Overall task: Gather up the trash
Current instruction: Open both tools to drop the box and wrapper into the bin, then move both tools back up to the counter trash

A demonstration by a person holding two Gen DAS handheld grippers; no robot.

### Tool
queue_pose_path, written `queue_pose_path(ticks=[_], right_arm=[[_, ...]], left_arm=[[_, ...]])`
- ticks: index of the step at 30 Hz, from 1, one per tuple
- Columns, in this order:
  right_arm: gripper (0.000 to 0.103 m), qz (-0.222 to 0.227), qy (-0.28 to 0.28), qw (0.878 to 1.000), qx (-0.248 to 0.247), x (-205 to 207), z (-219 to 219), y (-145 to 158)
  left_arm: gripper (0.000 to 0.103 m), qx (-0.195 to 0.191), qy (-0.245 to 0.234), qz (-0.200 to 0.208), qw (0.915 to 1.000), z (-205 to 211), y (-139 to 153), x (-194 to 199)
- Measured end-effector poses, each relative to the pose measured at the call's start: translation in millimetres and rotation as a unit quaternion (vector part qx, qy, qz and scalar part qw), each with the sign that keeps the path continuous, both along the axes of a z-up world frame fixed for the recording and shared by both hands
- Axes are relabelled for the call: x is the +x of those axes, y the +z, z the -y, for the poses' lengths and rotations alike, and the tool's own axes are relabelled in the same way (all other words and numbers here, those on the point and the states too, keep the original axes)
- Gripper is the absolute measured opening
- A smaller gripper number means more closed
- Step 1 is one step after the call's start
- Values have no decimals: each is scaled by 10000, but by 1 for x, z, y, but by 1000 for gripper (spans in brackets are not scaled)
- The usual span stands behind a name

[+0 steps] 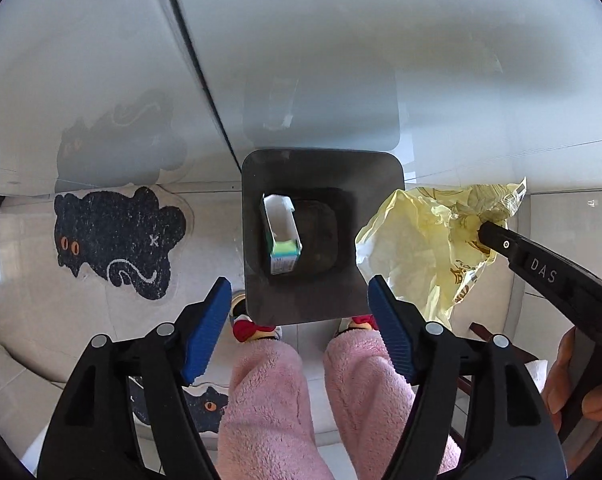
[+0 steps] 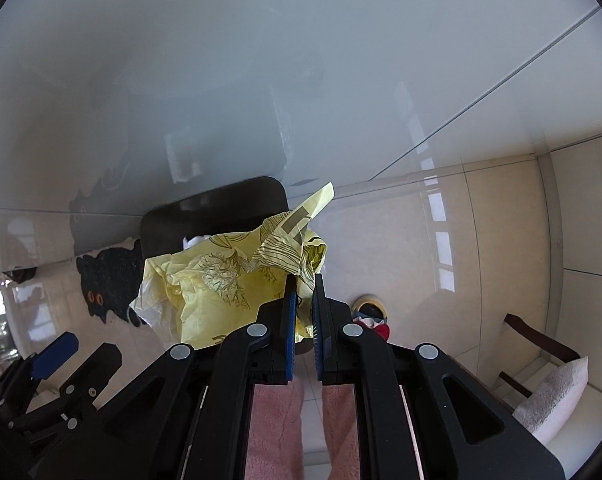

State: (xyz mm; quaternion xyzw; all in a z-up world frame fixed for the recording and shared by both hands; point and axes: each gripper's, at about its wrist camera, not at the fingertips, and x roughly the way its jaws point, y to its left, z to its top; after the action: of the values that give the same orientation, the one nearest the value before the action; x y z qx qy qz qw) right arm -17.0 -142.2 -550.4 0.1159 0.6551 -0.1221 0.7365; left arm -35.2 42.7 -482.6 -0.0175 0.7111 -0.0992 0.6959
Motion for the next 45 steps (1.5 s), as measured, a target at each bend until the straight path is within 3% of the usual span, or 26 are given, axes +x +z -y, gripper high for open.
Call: queue_pose_path(ticks=[5, 6, 8, 9, 13, 18, 23, 26, 28, 32, 36, 41, 45], right_arm=[[14, -39, -29, 9998, 171, 6, -3, -8], [16, -59, -22, 9997, 241, 7, -4, -10], [41, -138, 1, 9986, 508, 8, -7, -12], [45, -111, 4, 9983, 567, 8, -8, -10], [46, -18, 84, 9989, 463, 8, -14, 0], [58, 129, 92, 9987, 478, 2, -10, 28], [83, 714, 116, 9965, 419, -20, 6, 96], [88, 1087, 262, 9934, 273, -38, 22, 147], [97, 1307, 331, 9906, 215, -50, 34, 181], [99, 1801, 442, 9827, 37, -67, 53, 246], [100, 2115, 425, 9764, 84, -67, 66, 296], [99, 2614, 390, 9644, 95, -60, 73, 353], [97, 2842, 325, 9582, 74, -35, 82, 375]], left_arm=[[73, 206, 84, 95, 9997, -20, 1, -2], [74, 240, 129, 105, 9996, -25, 3, -1], [75, 276, 207, 123, 9993, -30, 7, -1], [75, 283, 237, 131, 9992, -32, 9, 0], [75, 272, 256, 231, 9990, -35, 22, 2], [80, 224, 275, 392, 9986, -38, 47, 2], [89, 62, 222, 768, 9968, -32, 102, -6], [91, 45, 50, 1164, 9932, -25, 144, -14], [95, -18, -77, 1367, 9906, -19, 173, -18], [95, -135, -210, 1651, 9860, -11, 221, -20], [95, -563, -76, 1907, 9800, -10, 266, -14], [95, -930, -40, 2319, 9683, -2, 315, 1], [95, -1212, 26, 2513, 9603, 11, 340, 22]])
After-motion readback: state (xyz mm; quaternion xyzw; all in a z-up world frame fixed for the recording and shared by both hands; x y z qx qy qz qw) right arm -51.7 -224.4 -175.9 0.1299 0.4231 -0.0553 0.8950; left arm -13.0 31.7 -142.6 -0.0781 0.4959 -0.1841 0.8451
